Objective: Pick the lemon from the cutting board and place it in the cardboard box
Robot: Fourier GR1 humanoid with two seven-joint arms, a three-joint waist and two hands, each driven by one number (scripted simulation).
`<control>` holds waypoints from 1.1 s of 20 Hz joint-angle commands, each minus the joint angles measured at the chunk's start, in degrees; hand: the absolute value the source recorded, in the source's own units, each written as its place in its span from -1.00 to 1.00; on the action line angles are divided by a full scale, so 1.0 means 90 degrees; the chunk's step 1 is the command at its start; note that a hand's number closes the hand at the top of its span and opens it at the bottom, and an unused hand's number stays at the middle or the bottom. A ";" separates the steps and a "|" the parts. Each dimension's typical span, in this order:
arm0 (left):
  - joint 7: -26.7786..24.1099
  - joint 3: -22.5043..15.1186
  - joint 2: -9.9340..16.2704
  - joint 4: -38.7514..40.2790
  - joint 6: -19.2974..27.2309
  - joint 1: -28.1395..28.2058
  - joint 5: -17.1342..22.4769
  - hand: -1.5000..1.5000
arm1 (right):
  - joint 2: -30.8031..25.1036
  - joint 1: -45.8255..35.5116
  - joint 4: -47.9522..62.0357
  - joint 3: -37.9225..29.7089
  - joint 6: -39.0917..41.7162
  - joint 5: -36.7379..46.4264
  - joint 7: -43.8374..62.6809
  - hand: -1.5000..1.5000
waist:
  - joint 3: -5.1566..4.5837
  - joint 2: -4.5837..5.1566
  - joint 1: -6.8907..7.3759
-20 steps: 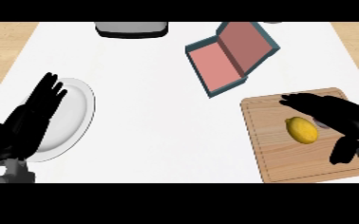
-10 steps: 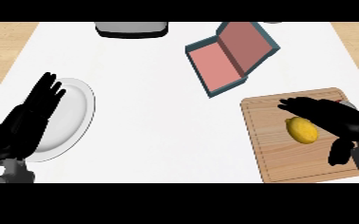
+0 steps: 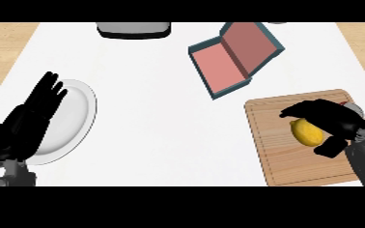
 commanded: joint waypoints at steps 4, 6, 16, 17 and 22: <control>-0.0200 0.0250 0.0041 0.0360 -0.0230 -0.0014 0.0096 0.00 | 0.0206 0.0430 -0.0466 -0.0018 -0.0411 0.0068 -0.0362 1.00 | 0.0000 -0.0004 -0.0030; 0.0213 -0.0196 -0.0352 -0.0578 0.0125 0.0386 -0.0115 0.00 | -0.0077 -0.0047 0.0314 -0.0265 -0.0670 -0.0012 -0.0991 1.00 | 0.0004 -0.0003 0.0021; -0.0050 -0.0142 -0.0136 0.0037 -0.0170 -0.0217 -0.0112 0.00 | 0.3245 -0.1259 0.0410 -0.0419 -0.0162 0.0575 0.3745 1.00 | -0.0028 0.0103 0.0432; -0.0026 -0.0198 -0.0169 0.0054 -0.0218 -0.0208 -0.0079 0.00 | 0.3366 -0.1575 0.0377 -0.0442 -0.0173 0.0563 0.4167 1.00 | -0.0032 0.0088 0.0543; -0.0008 -0.0358 -0.0188 0.0185 -0.0218 -0.0562 -0.0189 0.00 | 0.3412 -0.2643 0.0827 -0.0258 -0.0635 0.0353 0.6351 1.00 | -0.0008 0.0150 0.0773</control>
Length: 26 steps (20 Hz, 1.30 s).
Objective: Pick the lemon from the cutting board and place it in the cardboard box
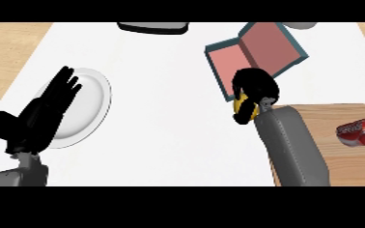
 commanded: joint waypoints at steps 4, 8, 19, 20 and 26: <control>0.0072 -0.0263 -0.0142 0.0189 0.0004 -0.0464 -0.0068 0.00 | 0.0306 -0.1581 0.0609 0.0652 -0.1029 -0.0541 0.2884 1.00 | 0.0015 0.0043 0.0279; 0.0113 -0.0340 -0.0126 0.0180 -0.0036 -0.0509 -0.0113 0.00 | 0.0311 -0.2650 0.1023 0.1252 -0.1552 -0.1014 0.3876 1.00 | 0.0011 0.0029 0.0429; -0.0063 -0.0135 -0.0141 0.0393 0.0177 -0.0393 -0.0234 0.00 | 0.0312 -0.5105 0.1708 0.2389 -0.2687 -0.1203 0.6457 1.00 | -0.0007 -0.0040 0.0018; 0.0010 -0.0020 -0.0022 0.0358 0.0101 -0.0392 -0.0124 0.00 | 0.0312 -0.5337 0.1742 0.2210 -0.2742 -0.1195 0.6660 1.00 | -0.0007 -0.0050 0.0017; 0.0018 0.0001 -0.0070 0.0300 0.0190 -0.0185 -0.0177 0.00 | 0.0311 -0.6128 0.2420 0.2024 -0.2843 -0.1159 0.6892 1.00 | -0.0001 -0.0065 -0.0218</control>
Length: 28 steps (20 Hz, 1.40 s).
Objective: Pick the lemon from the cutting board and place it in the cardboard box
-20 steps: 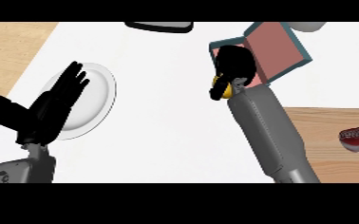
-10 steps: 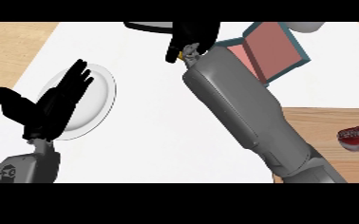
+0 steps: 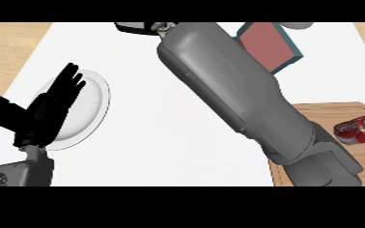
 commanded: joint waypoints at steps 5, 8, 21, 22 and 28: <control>-0.0216 0.0205 0.0023 -0.0059 -0.0004 0.0393 0.0031 0.00 | 0.0058 -0.0457 0.1313 -0.0445 -0.0579 0.0220 0.0484 1.00 | 0.0008 0.0006 -0.0283; -0.0280 0.0264 0.0002 0.0195 0.0064 0.0146 0.0012 0.00 | 0.0056 -0.0546 0.1582 -0.0677 -0.0696 0.0323 0.0180 1.00 | 0.0010 0.0005 -0.0390; 0.0220 0.0185 -0.0015 -0.0677 0.0049 0.0493 0.0143 0.00 | 0.0052 0.0629 0.2430 -0.1088 -0.2377 0.0519 -0.1070 1.00 | 0.0020 -0.0013 -0.0385; 0.0251 0.0179 0.0048 -0.0825 -0.0096 0.0717 0.0200 0.00 | -0.0206 0.0534 0.2645 -0.1369 -0.2419 0.0422 -0.1459 1.00 | 0.0020 0.0003 -0.0349; 0.0085 0.0252 0.0023 -0.0260 0.0063 0.0344 0.0038 0.00 | -0.0067 0.0957 0.3044 -0.1875 -0.2331 -0.0052 -0.1242 1.00 | 0.0019 -0.0006 -0.0444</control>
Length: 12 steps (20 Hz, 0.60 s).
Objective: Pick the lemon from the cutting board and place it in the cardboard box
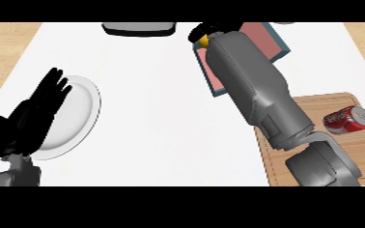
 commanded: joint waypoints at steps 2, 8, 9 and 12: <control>0.0017 0.0008 -0.0072 -0.0108 0.0105 0.0002 -0.0020 0.00 | -0.0029 0.0479 0.0346 -0.0491 -0.0269 -0.0373 -0.0040 -1.00 | 0.0003 -0.0006 -0.0006; 0.0192 0.0142 0.0054 -0.0382 -0.0114 0.0283 0.0221 0.00 | 0.0122 0.0883 -0.0103 -0.0501 -0.0760 -0.0571 -0.1132 -1.00 | 0.0004 -0.0046 -0.0049; -0.0154 0.0164 0.0065 0.0021 -0.0110 0.0098 0.0054 0.00 | -0.0010 0.0700 -0.0095 -0.0615 -0.0860 -0.0583 -0.1218 -1.00 | 0.0002 -0.0026 -0.0058; -0.0265 -0.0133 -0.0179 0.0067 0.0017 0.0173 -0.0211 0.00 | 0.0124 0.0967 -0.0613 -0.0741 -0.2416 -0.0718 -0.1199 -1.00 | 0.0006 -0.0001 -0.0041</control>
